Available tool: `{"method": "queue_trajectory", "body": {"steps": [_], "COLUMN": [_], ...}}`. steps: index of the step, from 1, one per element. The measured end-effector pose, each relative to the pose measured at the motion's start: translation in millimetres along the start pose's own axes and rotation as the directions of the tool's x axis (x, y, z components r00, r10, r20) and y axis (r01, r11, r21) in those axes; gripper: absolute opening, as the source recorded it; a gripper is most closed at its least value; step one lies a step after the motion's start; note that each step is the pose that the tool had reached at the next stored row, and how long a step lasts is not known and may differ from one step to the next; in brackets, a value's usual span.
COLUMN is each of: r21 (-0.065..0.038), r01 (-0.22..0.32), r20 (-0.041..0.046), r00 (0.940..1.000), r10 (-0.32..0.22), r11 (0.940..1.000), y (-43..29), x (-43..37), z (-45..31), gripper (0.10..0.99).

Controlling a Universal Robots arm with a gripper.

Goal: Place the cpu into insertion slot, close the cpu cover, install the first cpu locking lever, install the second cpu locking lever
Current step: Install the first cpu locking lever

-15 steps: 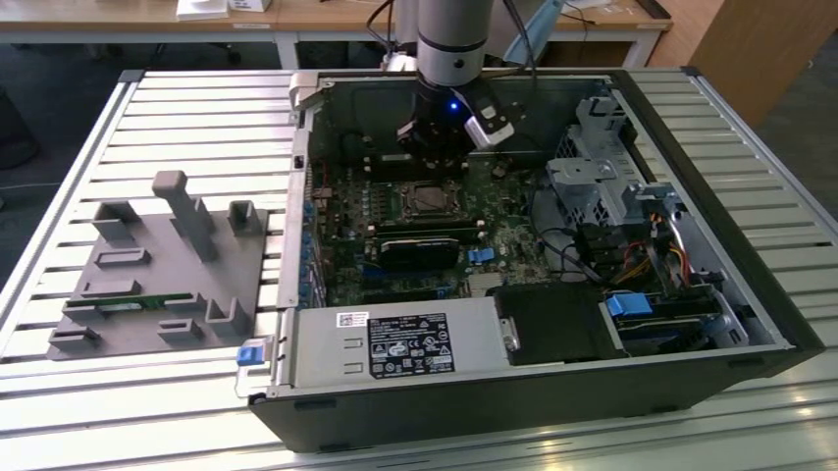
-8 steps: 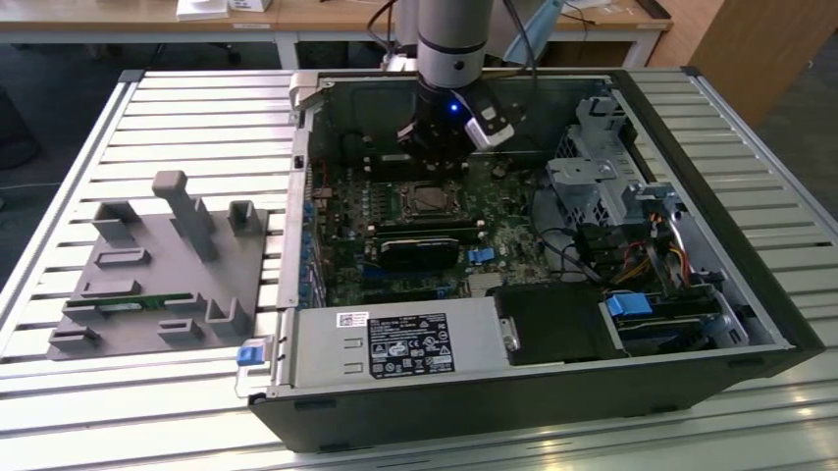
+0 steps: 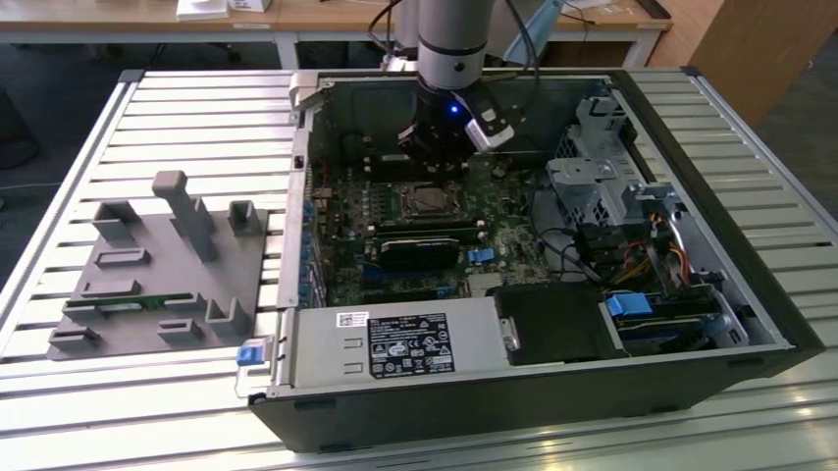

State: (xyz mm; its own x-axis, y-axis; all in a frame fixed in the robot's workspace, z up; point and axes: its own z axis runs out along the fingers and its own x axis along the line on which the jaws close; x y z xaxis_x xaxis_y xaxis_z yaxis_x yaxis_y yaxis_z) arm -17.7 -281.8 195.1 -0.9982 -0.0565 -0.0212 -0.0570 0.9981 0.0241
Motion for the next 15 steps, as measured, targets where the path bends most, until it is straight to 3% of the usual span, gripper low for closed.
{"method": "queue_trajectory", "body": {"steps": [3,7,15], "r21": [-0.003,-0.002,-0.001], "r01": [0.0,0.0,0.0], "r20": [0.002,0.0013,0.0012], "r00": [1.0,1.0,1.0], "r10": [0.0,0.0,0.0], "r11": [1.0,1.0,1.0], "y": [1.5,1.7,0.0], "x": [-0.7,-0.8,-0.7], "z": [-2.6,-14.5,-14.9], "gripper": [0.122,0.122,0.122]}}
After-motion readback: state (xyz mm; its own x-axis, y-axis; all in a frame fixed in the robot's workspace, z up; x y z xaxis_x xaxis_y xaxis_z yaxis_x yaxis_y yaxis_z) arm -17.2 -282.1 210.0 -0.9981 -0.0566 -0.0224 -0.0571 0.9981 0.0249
